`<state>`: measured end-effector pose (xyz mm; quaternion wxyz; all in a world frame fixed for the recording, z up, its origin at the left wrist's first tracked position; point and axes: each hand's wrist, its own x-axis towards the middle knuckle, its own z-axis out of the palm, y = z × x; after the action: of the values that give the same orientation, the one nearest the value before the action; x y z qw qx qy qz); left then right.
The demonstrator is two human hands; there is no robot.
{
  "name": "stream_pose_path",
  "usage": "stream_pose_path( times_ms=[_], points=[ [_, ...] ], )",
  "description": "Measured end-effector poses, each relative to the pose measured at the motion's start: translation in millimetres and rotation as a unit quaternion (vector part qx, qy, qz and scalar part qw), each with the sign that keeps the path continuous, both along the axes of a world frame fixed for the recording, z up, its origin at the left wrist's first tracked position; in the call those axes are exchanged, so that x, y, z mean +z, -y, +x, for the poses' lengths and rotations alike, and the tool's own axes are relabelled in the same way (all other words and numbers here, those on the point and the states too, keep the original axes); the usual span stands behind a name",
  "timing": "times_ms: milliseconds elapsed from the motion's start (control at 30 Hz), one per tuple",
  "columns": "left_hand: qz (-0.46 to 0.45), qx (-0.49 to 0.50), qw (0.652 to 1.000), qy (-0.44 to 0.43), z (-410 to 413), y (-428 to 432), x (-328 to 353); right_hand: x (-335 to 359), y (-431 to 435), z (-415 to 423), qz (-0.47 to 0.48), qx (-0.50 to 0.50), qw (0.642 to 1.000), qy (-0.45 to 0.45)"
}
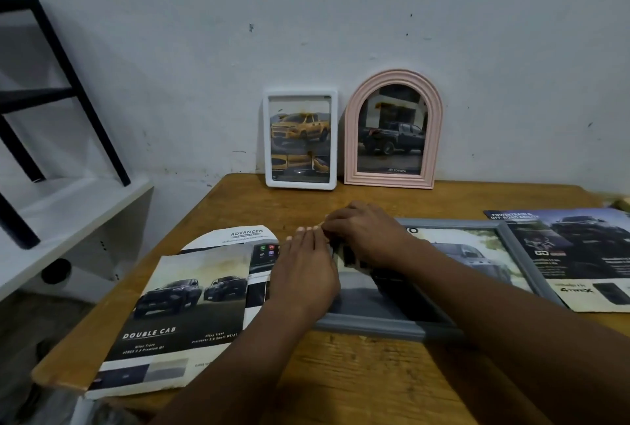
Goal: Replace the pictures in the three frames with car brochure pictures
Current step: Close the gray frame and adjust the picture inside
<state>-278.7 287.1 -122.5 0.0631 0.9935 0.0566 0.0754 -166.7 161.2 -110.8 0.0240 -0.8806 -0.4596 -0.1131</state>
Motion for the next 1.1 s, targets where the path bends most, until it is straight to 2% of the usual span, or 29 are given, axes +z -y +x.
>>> stream_pose_path(
  times_ms=[167, 267, 400, 500, 733, 833, 1000, 1100],
  points=[
    [0.049, -0.061, 0.997, -0.021, 8, 0, -1, 14, -9, 11, -0.031, -0.022, 0.999, 0.014],
    [0.061, -0.092, 0.993, -0.051, 11, -2, -2, 15, 5, 17, -0.039, -0.074, 0.996, 0.008],
    [0.068, -0.089, 0.990, -0.090, 14, -1, 1, 15, 48, 21, -0.044, -0.133, 0.990, 0.006],
    [0.088, -0.073, 0.989, -0.093, 17, 2, 0, 8, 92, 18, -0.041, -0.157, 0.987, 0.016],
    [0.085, -0.067, 0.990, -0.090, 14, 5, 3, 1, 202, 13, 0.003, -0.278, 0.960, 0.016],
    [0.087, -0.062, 0.989, -0.098, 13, 8, 5, 5, 211, 11, 0.046, -0.297, 0.954, -0.008],
    [0.041, -0.058, 0.990, -0.118, 15, 10, 8, 20, 219, -18, 0.250, -0.293, 0.920, -0.069],
    [-0.011, -0.044, 0.989, -0.142, 18, 11, 7, 36, 241, -49, 0.254, -0.275, 0.915, -0.151]
  ],
)
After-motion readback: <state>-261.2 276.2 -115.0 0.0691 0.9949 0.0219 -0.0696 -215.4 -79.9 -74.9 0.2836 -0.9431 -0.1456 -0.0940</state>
